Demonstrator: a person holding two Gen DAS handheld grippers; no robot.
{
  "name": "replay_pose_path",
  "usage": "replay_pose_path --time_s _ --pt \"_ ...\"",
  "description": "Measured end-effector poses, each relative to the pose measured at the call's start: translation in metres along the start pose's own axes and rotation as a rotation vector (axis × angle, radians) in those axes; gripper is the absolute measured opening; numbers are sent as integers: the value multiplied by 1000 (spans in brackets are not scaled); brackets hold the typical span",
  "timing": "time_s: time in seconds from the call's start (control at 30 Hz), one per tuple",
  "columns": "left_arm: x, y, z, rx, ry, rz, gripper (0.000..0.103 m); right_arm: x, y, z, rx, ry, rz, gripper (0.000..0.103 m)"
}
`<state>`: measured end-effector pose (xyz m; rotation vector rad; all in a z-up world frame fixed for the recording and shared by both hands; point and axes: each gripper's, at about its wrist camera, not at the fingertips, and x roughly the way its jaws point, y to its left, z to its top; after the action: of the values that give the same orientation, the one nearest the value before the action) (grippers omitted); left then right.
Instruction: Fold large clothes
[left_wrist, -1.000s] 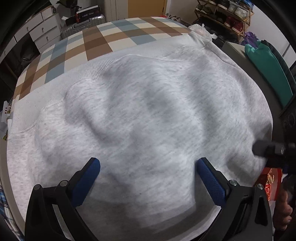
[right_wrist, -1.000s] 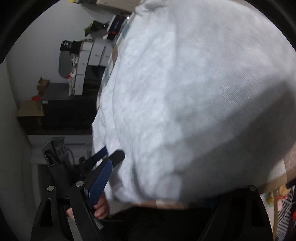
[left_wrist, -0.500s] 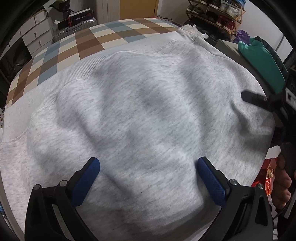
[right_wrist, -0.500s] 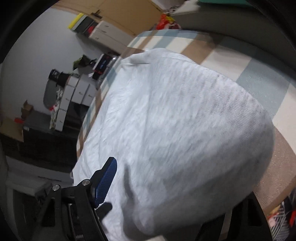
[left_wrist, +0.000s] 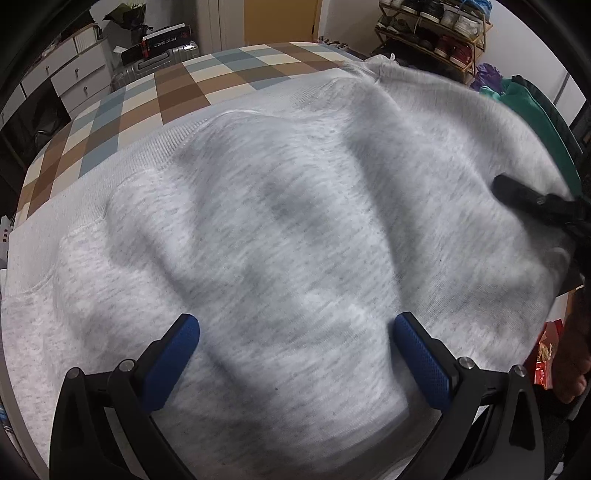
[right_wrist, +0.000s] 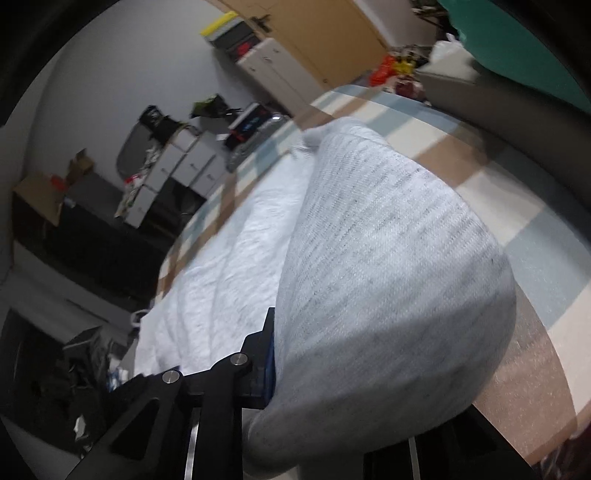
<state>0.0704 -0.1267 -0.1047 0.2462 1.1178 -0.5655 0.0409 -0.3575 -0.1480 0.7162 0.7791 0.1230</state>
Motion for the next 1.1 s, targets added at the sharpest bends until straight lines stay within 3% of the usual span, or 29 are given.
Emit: replay_pose_path --time_s 0.07,0.13,0.3,0.43,0.5,0.57,0.6,0.77,0.93,0.97,1.03,1.1 --pt "0 -1 1 2 5 5 102 -7 6 3 -48 -3 118 22" --pt "1 -2 2 10 8 13 102 -2 13 9 -86 34 156 27" --pt "3 -3 5 14 15 20 102 38 -29 15 156 230 13 47" --pt "4 -2 6 8 9 26 102 47 -16 23 47 220 -46 52" --pt "4 -3 7 9 4 30 102 50 -13 26 45 193 -46 50" --pt "5 -2 9 8 4 25 102 46 -3 27 -27 139 -56 27" --pt "4 -4 8 13 5 23 102 39 3 25 -71 108 -43 23" --pt "14 -22 26 51 6 -2 102 16 11 20 -180 10 -16 19" --pt "38 -73 69 128 -48 -82 102 -22 18 27 -323 -129 -114 18" --pt "42 -86 83 149 -70 -126 102 -29 22 29 -366 -162 -156 18" --pt "37 -93 96 132 -103 -169 94 -37 36 38 -470 -214 -263 18" --pt "12 -80 97 45 -134 -223 92 -50 50 49 -544 -252 -346 18"
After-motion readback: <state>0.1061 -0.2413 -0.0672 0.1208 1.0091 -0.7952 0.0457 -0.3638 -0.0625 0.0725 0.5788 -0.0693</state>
